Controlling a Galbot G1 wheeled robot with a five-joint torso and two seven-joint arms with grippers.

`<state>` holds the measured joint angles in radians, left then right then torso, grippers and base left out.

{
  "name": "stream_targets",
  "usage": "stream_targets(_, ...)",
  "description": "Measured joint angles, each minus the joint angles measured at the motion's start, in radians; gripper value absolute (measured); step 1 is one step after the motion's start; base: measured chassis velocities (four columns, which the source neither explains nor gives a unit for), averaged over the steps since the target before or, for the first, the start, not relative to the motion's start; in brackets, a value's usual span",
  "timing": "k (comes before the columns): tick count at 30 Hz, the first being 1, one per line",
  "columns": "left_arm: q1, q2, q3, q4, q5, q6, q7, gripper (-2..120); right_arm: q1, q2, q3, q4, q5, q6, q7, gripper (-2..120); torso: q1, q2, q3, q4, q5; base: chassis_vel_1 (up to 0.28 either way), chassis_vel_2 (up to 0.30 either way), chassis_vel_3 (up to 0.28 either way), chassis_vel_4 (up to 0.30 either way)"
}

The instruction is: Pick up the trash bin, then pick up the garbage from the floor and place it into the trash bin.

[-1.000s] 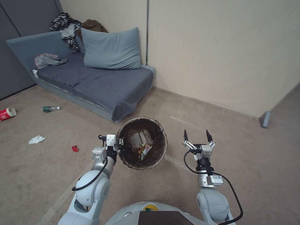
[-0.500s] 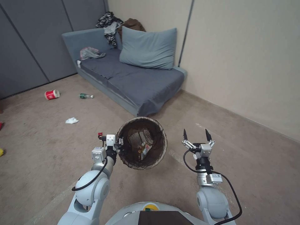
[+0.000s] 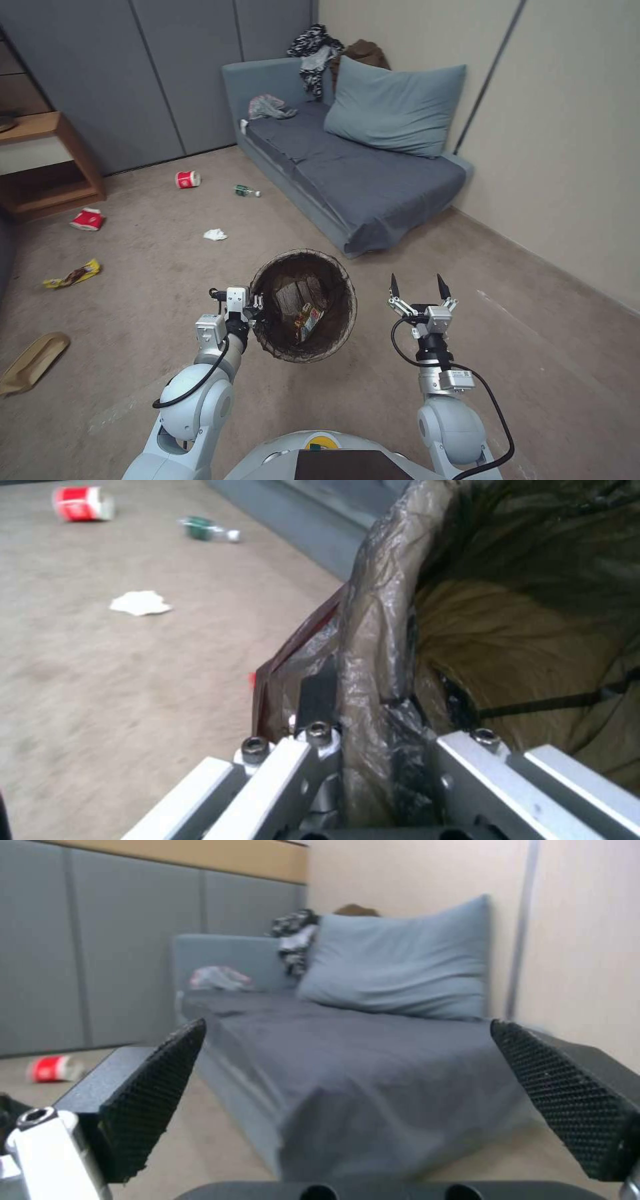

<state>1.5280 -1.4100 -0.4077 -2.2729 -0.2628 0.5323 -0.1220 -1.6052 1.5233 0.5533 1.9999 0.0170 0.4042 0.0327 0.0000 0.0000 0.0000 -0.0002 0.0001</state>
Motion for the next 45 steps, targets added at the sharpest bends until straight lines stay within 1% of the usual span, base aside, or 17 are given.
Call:
stream_targets(17,0.001,0.0,0.0,-0.001,0.0,0.0,-0.001,0,0.002,0.0,0.0,-0.006,-0.012,0.014,-0.012,100,0.0,0.0,0.0,0.0004,-0.0001,0.12,0.124,0.132,0.126)
stream_targets(23,0.002,0.0,0.0,-0.003,0.0,0.0,-0.001,0,0.005,0.0,-0.003,-0.009,-0.012,0.015,-0.013,100,0.0,0.0,0.0,0.0,0.0,0.132,0.122,0.123,0.134)
stream_targets(45,0.003,-0.004,-0.002,-0.005,0.006,-0.006,-0.001,0,0.01,0.002,0.003,-0.013,-0.004,0.025,-0.02,100,0.0,0.0,0.0,0.0003,-0.0001,0.129,0.126,0.123,0.125)
